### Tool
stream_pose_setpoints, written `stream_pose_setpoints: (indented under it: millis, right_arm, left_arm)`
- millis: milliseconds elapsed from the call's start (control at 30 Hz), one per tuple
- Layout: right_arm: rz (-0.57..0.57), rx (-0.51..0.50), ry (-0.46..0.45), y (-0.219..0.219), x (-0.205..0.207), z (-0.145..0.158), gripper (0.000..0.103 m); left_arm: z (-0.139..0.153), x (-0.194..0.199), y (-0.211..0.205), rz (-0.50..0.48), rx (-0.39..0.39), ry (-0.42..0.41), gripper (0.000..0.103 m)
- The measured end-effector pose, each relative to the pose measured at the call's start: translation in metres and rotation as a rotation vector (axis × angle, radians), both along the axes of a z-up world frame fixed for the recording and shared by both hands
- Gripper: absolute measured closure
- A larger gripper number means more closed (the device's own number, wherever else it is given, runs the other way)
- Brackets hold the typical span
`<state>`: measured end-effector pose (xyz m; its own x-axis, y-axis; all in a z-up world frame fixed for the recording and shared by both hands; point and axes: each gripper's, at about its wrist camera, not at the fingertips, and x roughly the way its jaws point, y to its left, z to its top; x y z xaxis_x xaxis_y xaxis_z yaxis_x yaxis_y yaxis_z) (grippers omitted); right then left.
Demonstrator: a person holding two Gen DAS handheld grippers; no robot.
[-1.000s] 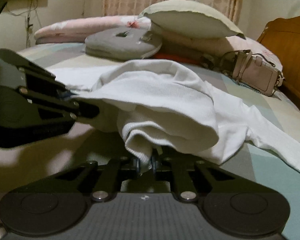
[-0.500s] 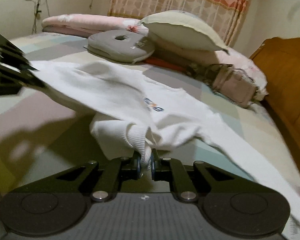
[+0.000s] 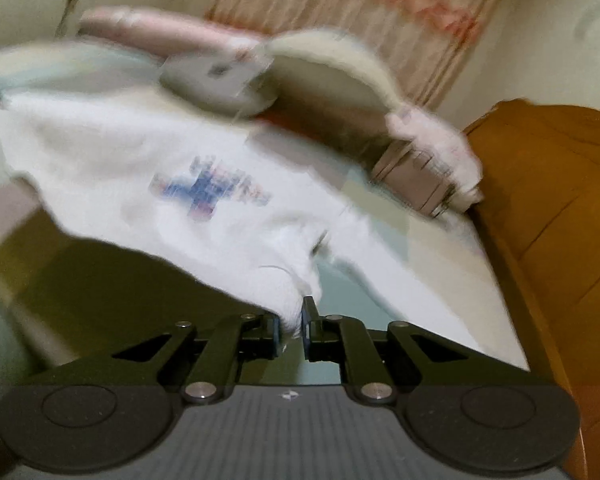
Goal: Fold clothes
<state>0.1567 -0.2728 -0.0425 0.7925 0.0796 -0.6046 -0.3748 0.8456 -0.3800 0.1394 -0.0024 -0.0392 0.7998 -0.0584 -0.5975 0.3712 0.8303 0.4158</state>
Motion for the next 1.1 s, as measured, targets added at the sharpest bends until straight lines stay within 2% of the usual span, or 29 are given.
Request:
stream_pose_setpoints:
  millis: [67, 100, 133, 267, 400, 467, 633, 700, 800, 900, 967, 1033, 1067, 1100]
  right_arm:
    - [0.000, -0.019, 0.058, -0.001, -0.002, -0.010, 0.085]
    - [-0.005, -0.022, 0.074, -0.002, -0.004, -0.014, 0.085]
    - [-0.009, -0.026, 0.090, -0.003, -0.005, -0.017, 0.085]
    - [-0.037, 0.006, 0.114, -0.011, -0.012, -0.020, 0.070]
    - [-0.079, 0.094, 0.128, -0.021, -0.011, -0.018, 0.069]
    - [-0.096, 0.140, 0.137, -0.024, -0.010, -0.019, 0.068]
    - [-0.108, 0.209, 0.145, -0.022, -0.003, -0.020, 0.062]
    - [-0.110, 0.231, 0.147, -0.021, -0.001, -0.021, 0.059]
    - [-0.124, 0.264, 0.156, -0.022, 0.003, -0.023, 0.058]
    - [-0.158, 0.312, 0.165, -0.029, 0.008, -0.026, 0.057]
    - [-0.182, 0.356, 0.169, -0.036, 0.009, -0.028, 0.056]
    - [-0.204, 0.393, 0.171, -0.043, 0.010, -0.030, 0.056]
    - [-0.210, 0.403, 0.173, -0.045, 0.010, -0.031, 0.056]
    - [-0.217, 0.413, 0.175, -0.047, 0.011, -0.032, 0.056]
  left_arm:
    - [-0.009, -0.005, 0.002, -0.007, -0.003, 0.047, 0.096]
    - [-0.013, -0.007, 0.004, -0.010, -0.005, 0.072, 0.090]
    - [-0.018, -0.009, 0.005, -0.014, -0.006, 0.096, 0.090]
    - [-0.025, -0.015, 0.015, 0.020, -0.009, 0.122, 0.090]
    - [-0.022, -0.012, 0.030, 0.086, -0.074, 0.128, 0.090]
    - [-0.023, -0.005, 0.039, 0.128, -0.124, 0.138, 0.090]
    - [-0.044, 0.014, 0.070, 0.280, -0.295, 0.242, 0.075]
    - [-0.056, 0.016, 0.084, 0.322, -0.400, 0.301, 0.071]
    - [-0.072, 0.019, 0.102, 0.366, -0.557, 0.382, 0.071]
    - [-0.080, 0.023, 0.111, 0.382, -0.661, 0.404, 0.068]
    - [-0.081, 0.029, 0.111, 0.379, -0.705, 0.415, 0.064]
    - [-0.082, 0.035, 0.107, 0.365, -0.712, 0.415, 0.065]
    - [-0.082, 0.036, 0.104, 0.364, -0.692, 0.410, 0.065]
    - [-0.081, 0.036, 0.100, 0.365, -0.661, 0.404, 0.072]
